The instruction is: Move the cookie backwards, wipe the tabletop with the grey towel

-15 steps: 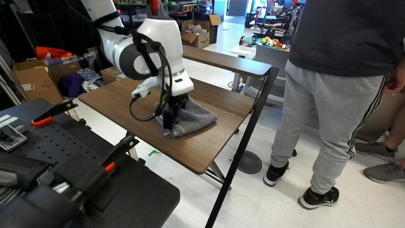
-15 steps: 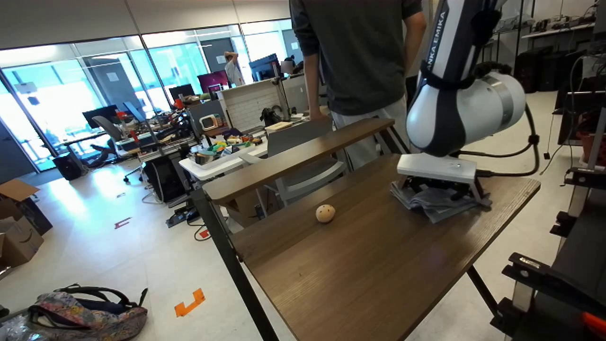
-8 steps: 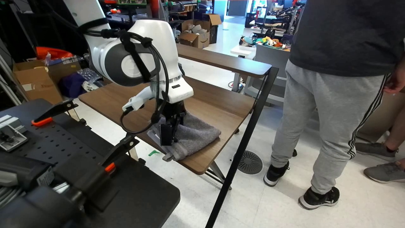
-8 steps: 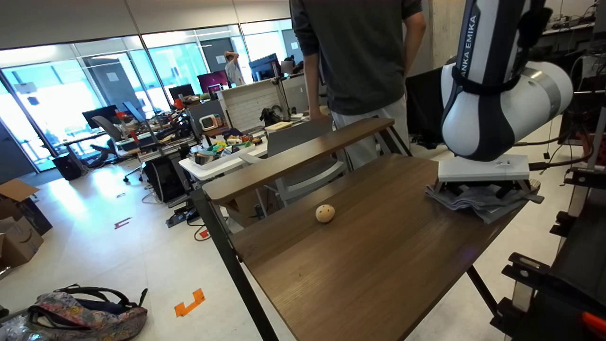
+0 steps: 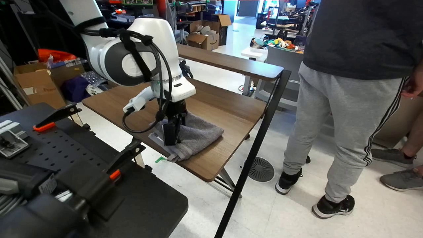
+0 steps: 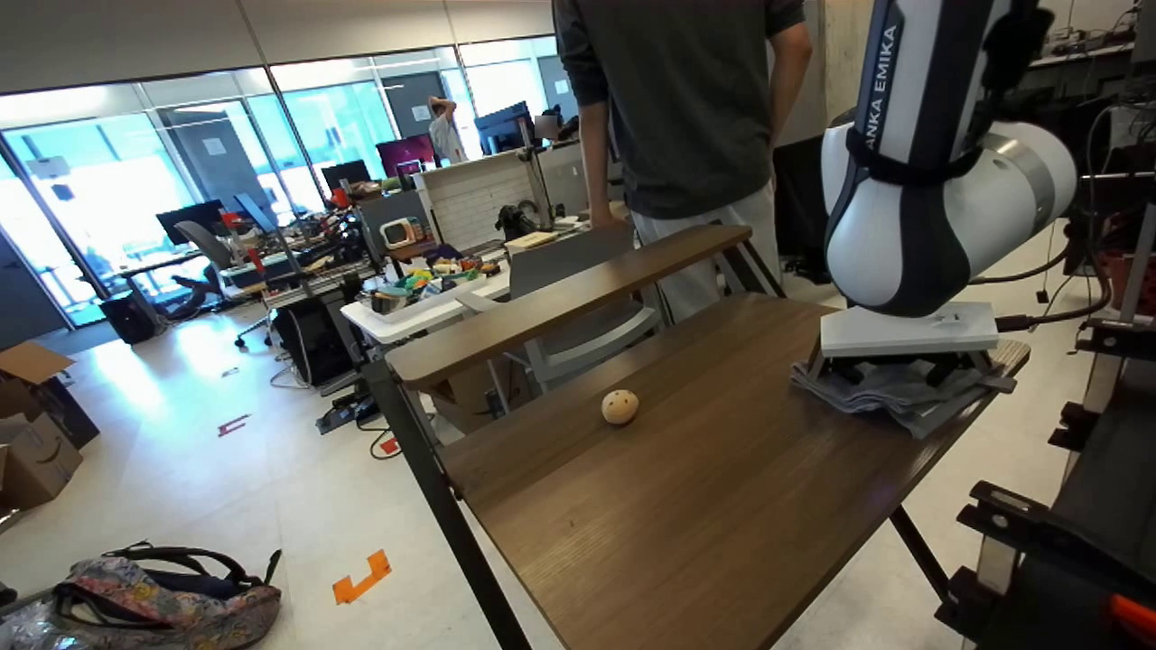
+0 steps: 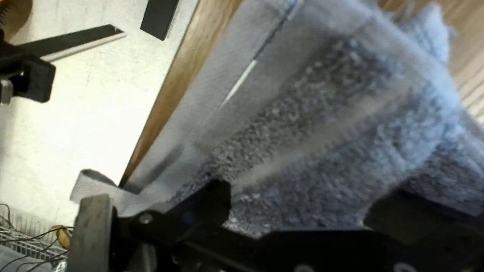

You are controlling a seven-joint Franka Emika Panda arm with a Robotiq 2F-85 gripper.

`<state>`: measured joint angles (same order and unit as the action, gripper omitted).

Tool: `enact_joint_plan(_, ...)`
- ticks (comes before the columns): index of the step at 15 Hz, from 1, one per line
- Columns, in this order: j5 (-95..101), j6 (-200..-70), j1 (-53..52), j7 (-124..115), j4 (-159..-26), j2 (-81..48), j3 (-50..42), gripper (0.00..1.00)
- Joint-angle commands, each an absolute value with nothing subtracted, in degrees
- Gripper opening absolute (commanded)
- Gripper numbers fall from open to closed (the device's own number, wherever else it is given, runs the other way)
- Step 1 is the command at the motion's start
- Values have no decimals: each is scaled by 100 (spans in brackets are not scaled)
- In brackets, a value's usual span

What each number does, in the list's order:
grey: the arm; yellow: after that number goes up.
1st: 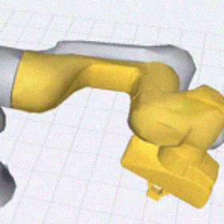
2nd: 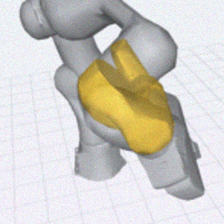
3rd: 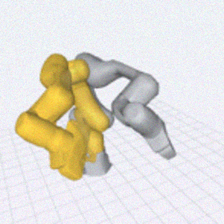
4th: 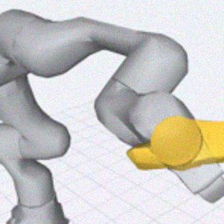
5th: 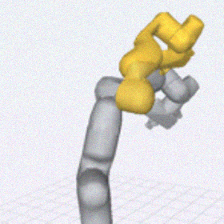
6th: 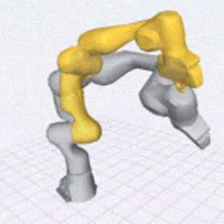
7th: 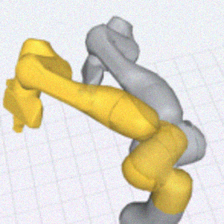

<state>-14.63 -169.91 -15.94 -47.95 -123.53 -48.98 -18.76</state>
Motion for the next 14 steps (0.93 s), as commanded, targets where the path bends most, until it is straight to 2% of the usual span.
enact_joint_plan(1,-1570,-17201,-937,-4252,-12600,-4518,-846,100)
enact_joint_plan(8,-2629,-17549,1013,-2990,-12610,-4562,2039,100)
enact_joint_plan(11,-3112,-17811,1334,-2620,-12399,-4905,2669,100)
enact_joint_plan(14,-3249,-17923,1296,-2620,-12199,-5148,2795,100)
